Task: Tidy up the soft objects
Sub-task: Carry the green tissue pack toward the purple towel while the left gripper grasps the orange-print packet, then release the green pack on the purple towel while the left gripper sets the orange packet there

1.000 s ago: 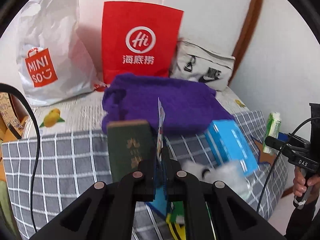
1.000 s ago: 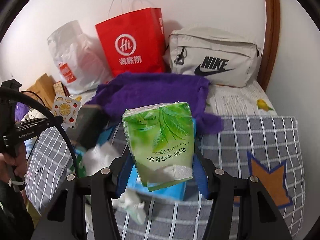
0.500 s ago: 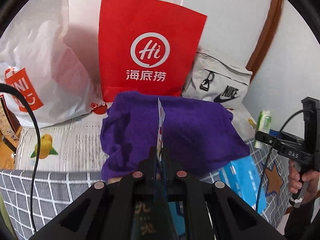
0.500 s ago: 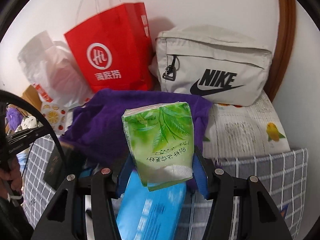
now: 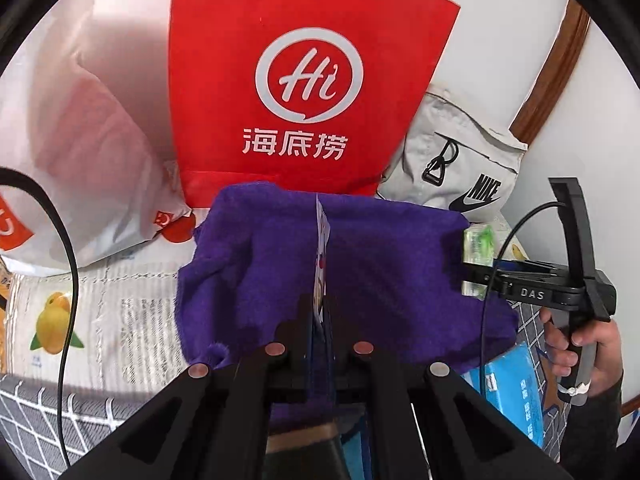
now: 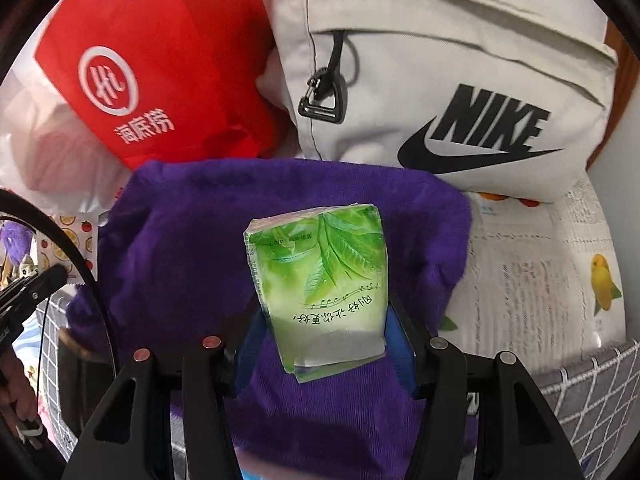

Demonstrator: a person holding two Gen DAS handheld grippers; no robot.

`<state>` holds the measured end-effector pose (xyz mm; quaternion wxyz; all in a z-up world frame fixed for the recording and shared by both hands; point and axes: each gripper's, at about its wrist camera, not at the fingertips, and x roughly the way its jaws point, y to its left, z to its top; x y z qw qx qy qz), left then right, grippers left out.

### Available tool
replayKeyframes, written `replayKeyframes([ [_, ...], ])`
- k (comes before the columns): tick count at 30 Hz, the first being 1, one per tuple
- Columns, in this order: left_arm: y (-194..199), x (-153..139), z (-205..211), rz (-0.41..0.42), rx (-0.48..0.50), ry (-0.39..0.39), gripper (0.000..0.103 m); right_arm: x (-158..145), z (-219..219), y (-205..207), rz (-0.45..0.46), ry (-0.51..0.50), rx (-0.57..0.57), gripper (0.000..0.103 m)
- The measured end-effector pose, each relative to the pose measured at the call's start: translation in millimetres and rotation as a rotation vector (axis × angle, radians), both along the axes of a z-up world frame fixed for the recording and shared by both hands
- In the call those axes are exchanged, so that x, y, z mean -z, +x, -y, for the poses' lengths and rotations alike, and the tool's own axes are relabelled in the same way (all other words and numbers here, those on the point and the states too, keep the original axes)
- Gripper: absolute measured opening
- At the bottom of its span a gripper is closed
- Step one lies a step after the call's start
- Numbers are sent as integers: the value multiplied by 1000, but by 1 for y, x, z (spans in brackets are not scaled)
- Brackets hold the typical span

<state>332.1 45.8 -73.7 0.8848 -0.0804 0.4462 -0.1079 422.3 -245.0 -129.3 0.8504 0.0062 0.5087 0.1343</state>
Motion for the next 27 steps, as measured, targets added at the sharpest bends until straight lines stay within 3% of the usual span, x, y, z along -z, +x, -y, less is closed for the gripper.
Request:
replayKeyframes([
  [6, 17, 15, 2, -36, 1, 0, 6, 21, -1, 20, -65, -5, 26, 56],
  [12, 35, 26, 1, -66, -10, -3, 6, 27, -1, 32, -65, 12, 36, 57],
  [16, 47, 35, 1, -90, -12, -9, 6, 30, -1, 34, -69, 15, 19, 69],
  [19, 57, 42, 2, -110, -19, -11, 6, 25, 3, 31, -57, 50, 19, 74],
  [27, 74, 55, 5, -157, -30, 1, 6, -18, 20, -6, 26, 97, 9, 74],
])
